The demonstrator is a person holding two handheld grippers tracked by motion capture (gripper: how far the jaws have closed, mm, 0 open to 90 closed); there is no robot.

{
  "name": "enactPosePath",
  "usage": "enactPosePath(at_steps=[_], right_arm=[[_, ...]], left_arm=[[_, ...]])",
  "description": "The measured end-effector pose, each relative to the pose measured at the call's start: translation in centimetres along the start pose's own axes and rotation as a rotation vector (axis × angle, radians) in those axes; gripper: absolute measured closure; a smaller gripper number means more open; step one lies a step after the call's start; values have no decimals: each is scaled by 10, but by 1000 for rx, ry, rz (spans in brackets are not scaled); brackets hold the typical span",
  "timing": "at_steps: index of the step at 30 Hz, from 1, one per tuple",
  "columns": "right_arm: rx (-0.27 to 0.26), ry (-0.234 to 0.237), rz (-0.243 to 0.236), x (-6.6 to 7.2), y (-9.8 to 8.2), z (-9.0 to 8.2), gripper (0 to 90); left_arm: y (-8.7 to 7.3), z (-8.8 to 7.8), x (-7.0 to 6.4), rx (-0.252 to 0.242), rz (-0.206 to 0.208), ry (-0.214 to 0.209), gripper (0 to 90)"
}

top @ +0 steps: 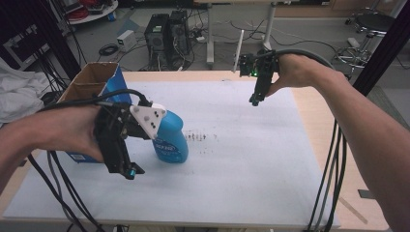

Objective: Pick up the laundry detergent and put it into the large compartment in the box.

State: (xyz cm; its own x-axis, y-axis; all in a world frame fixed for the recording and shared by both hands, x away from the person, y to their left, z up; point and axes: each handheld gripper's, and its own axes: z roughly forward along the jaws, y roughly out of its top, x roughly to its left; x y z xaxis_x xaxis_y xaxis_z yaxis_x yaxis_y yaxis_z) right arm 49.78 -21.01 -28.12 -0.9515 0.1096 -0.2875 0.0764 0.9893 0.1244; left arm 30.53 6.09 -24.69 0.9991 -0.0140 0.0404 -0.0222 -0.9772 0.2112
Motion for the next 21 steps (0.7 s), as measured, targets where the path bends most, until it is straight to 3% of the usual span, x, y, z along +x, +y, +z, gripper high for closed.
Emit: enactPosePath(at_steps=[10, 21], right_arm=[[1, 0, 3, 1, 0, 0, 117], [-2, -1, -5, 1, -1, -1, 117]], left_arm=[[-3, -23, 15, -26, -17, -1, 196], [6, -49, 41, -34, -6, 55, 196]])
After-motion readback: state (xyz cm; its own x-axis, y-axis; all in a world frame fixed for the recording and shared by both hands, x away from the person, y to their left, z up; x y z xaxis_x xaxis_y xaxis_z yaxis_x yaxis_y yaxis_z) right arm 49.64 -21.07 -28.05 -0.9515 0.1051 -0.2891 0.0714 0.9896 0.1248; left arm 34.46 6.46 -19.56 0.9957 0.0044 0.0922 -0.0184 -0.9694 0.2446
